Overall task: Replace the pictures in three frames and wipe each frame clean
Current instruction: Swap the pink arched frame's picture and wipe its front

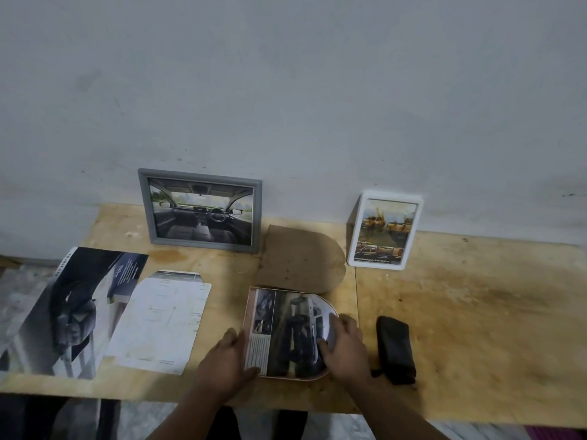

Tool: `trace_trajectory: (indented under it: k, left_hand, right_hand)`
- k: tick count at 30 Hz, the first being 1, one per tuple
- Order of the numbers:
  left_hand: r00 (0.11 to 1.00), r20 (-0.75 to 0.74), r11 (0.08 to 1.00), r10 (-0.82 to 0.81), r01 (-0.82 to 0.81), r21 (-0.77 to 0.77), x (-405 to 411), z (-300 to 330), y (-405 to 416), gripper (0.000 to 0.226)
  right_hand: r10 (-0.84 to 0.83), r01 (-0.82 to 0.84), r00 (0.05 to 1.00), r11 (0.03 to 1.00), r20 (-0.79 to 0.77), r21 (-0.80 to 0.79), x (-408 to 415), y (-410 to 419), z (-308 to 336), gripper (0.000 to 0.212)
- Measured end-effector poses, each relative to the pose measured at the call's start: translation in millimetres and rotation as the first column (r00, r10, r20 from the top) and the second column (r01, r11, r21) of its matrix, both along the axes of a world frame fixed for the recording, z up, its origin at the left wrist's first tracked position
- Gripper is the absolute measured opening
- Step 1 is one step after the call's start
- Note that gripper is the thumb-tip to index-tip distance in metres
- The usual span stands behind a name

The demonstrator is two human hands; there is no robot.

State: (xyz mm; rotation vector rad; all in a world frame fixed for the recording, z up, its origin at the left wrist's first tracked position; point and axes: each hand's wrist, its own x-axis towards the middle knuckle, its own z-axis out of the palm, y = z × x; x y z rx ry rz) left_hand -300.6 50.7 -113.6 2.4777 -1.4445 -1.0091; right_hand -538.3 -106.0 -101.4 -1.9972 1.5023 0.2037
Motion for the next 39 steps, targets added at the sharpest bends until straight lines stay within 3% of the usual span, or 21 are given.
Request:
trace_trajectory:
  k: [5, 10, 12, 20, 24, 39]
  left_hand:
    - [1.0, 0.01, 1.0, -0.015, 0.015, 0.014, -6.9, 2.6, 9.6, 0.09]
    - [0.998, 0.046, 0.999, -0.04, 0.038, 0.031, -11.1, 2.9, 13.5, 0.097]
    - [0.997, 0.055, 0.997, -0.059, 0.057, 0.047, -10.8, 3.8, 13.3, 0.1]
    - [0.982, 0.141, 0.988, -0.122, 0.108, 0.106, -16.1, 5.8, 11.1, 0.102]
    - [0.979, 0.163, 0.987, -0.124, 0.104, 0.125, -18.7, 8.4, 10.3, 0.099]
    - [0.978, 0.169, 0.984, -0.122, 0.097, 0.15, -19.9, 12.0, 7.4, 0.097]
  right_hand:
    - [0.023, -0.023, 0.999, 1.0, -0.025, -0.003, -8.7, 10.6, -1.8, 0.081]
    - [0.106, -0.106, 0.982, 0.994, -0.155, 0.007, -5.4, 13.8, 0.1, 0.114]
    - [0.129, -0.132, 0.97, 0.991, -0.205, -0.002, -4.6, 17.9, -1.4, 0.118]
    - [0.065, -0.081, 0.985, 0.991, -0.159, -0.102, -8.8, 34.1, -7.1, 0.103]
    - [0.015, -0.031, 0.988, 0.994, -0.151, -0.104, -8.5, 34.8, -3.7, 0.109]
    - [0.035, -0.073, 0.982, 0.977, -0.187, -0.201, -10.0, 46.4, -17.0, 0.088]
